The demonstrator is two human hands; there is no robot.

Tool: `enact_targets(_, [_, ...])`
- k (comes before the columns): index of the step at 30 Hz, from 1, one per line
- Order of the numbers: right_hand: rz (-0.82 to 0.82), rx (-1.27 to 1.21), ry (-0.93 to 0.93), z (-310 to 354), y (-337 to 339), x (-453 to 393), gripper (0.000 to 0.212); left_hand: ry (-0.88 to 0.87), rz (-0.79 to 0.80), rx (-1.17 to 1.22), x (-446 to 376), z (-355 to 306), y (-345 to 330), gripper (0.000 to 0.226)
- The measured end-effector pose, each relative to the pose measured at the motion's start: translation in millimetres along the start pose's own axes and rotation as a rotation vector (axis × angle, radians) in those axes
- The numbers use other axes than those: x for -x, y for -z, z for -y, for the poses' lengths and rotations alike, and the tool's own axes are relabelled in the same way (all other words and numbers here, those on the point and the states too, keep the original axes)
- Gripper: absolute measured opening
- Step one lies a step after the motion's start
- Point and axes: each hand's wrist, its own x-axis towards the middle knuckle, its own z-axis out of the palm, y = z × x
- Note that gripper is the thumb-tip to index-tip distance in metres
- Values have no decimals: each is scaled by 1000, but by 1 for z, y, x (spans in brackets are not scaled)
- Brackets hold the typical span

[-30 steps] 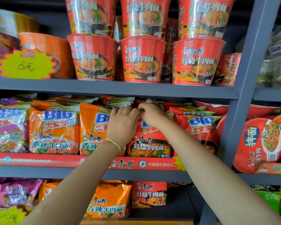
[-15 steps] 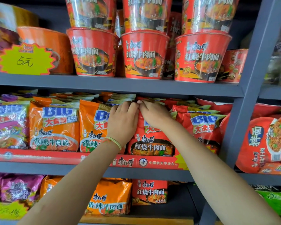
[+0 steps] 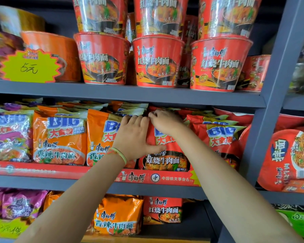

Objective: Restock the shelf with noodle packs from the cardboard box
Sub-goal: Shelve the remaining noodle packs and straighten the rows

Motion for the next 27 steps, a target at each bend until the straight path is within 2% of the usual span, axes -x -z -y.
enact_targets(3, [-132, 80, 89, -3, -6, 8, 42, -32, -13, -3, 1, -1, 1, 101])
enact_targets(5, [-154, 68, 98, -3, -6, 10, 42, -45, -2, -2, 2, 0, 1, 102])
enact_targets(10, [31, 20, -125, 8, 6, 1, 70, -33, 31, -2, 5, -1, 2, 109])
enact_targets(13, [69, 7, -169, 10, 7, -1, 81, -3, 36, -12, 11, -4, 4, 108])
enact_targets(18, [206, -221, -83, 4, 15, 14, 108, 52, 33, -32, 22, -12, 5, 111])
enact_targets(25, [193, -159, 97, -3, 16, 31, 95, 158, 12, 1, 27, -14, 2, 118])
enact_targets(27, [202, -108, 115, -3, 18, 34, 100, 150, 32, -8, 26, -13, 2, 118])
